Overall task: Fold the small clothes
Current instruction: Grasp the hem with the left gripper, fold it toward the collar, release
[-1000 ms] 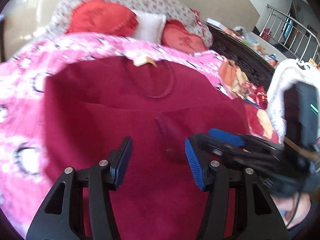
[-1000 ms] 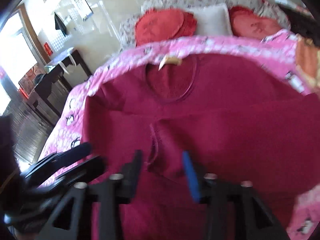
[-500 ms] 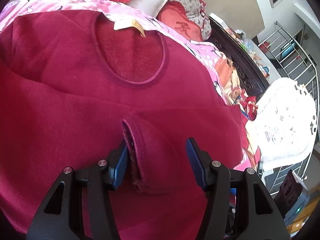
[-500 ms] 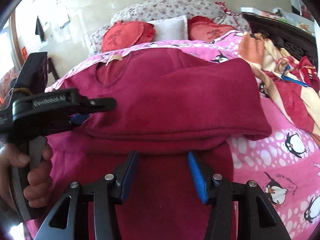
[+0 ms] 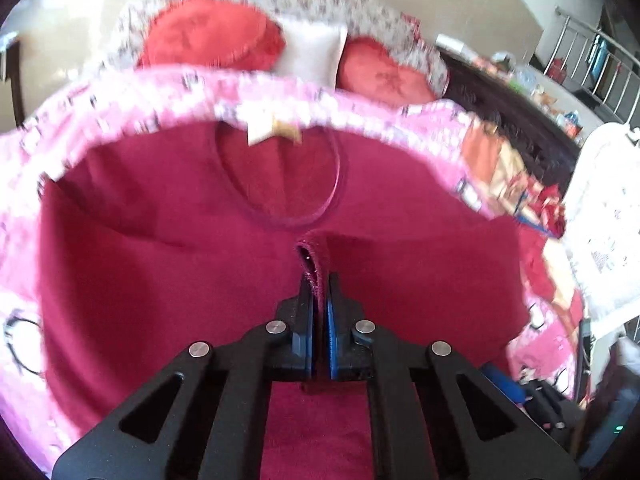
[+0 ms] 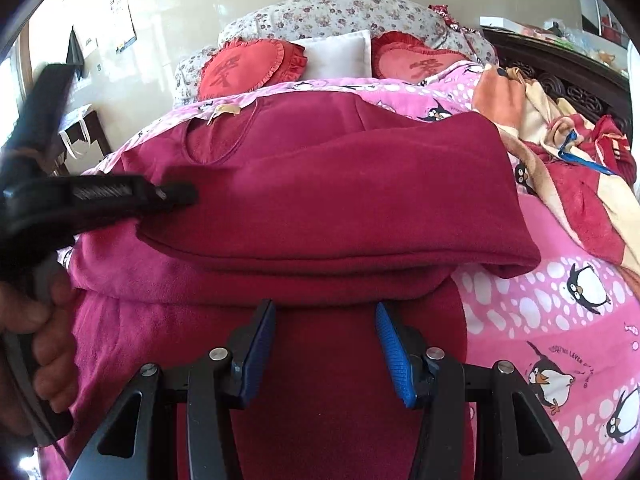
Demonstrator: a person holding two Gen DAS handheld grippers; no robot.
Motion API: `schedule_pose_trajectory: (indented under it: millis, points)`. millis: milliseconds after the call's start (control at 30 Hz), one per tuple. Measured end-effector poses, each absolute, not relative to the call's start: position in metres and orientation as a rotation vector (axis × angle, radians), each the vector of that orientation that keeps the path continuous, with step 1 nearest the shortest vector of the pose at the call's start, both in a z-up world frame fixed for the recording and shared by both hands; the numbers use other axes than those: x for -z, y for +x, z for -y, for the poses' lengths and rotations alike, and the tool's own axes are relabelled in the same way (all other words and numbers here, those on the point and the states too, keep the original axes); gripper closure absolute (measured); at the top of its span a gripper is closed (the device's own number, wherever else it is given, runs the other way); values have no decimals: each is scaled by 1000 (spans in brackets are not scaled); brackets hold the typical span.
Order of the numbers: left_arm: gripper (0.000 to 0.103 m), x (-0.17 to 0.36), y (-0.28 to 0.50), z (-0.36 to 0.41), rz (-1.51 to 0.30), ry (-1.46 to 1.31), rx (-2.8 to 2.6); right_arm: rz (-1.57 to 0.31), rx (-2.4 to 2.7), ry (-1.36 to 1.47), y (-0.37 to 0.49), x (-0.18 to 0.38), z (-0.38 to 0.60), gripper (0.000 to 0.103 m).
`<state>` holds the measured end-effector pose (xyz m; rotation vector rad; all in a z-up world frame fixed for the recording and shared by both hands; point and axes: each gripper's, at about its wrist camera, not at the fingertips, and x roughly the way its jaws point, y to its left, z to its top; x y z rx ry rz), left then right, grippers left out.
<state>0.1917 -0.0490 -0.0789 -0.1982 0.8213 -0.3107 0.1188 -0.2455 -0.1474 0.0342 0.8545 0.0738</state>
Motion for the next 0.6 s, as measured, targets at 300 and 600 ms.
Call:
schedule_pose_trajectory:
  millis: [300,600]
  points:
    - [99,32,191,-29,-736,-202,175,-857,-74,31,119,147,245,53]
    - [99,88,195,-65,-873,-169,70,-864,-74,23,120,148,244,53]
